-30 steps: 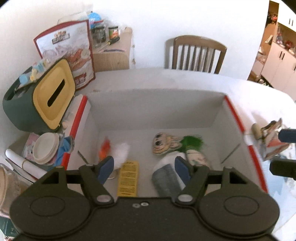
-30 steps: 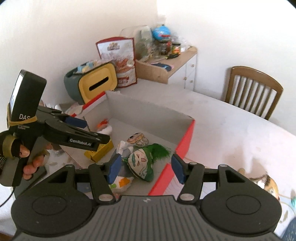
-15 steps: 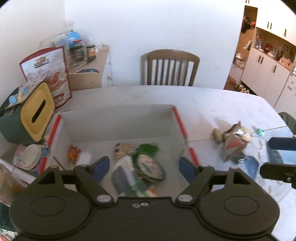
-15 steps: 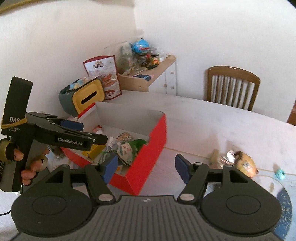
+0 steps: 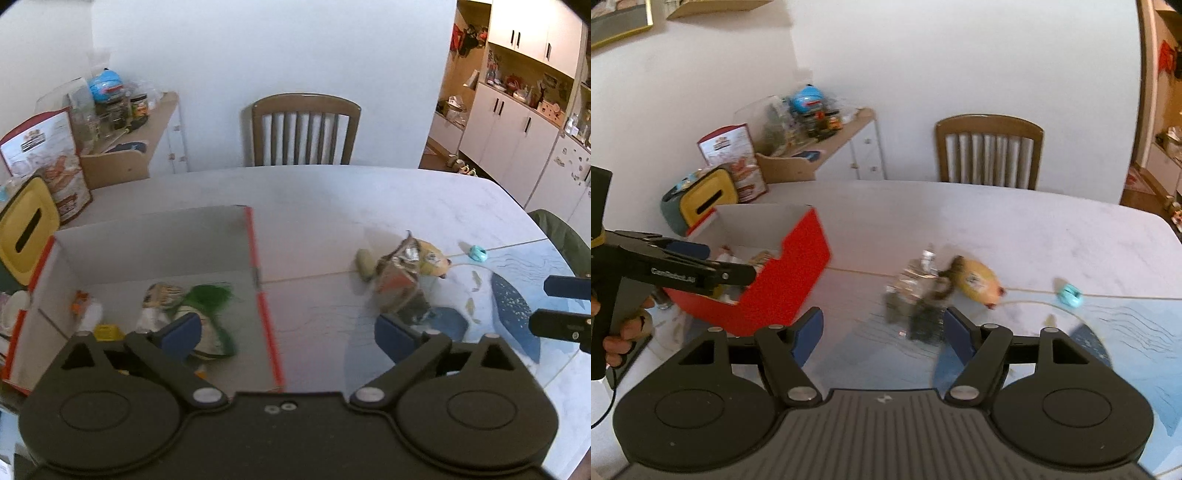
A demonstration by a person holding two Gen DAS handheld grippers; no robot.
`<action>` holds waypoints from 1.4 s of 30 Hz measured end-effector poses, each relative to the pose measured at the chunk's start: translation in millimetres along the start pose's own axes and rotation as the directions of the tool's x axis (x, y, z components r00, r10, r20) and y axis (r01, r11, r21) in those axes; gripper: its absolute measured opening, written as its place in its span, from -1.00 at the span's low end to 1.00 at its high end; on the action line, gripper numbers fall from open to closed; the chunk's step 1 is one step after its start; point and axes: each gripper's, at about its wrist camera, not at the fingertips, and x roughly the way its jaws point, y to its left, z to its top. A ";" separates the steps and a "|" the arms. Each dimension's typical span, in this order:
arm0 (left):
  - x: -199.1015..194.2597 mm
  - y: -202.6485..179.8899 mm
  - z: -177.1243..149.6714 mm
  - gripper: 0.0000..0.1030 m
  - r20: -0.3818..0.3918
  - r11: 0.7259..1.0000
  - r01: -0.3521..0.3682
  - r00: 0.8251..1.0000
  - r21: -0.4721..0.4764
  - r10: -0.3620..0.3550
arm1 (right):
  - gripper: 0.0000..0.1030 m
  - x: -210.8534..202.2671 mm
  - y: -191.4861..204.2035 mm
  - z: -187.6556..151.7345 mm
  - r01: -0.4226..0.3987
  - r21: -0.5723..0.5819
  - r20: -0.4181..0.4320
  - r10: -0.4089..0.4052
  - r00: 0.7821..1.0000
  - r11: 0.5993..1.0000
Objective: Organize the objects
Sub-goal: 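Move both tools back over the table toward the silver chip bag, then grasp the silver chip bag with the left tool while the right tool grasps the dark bag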
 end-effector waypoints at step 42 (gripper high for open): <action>146.4 -121.2 33.3 0.95 -0.156 1.000 -0.014 0.988 0.008 0.015 | 0.38 141.1 -72.3 -38.8 -0.090 -0.132 -0.113 0.076 0.991 0.987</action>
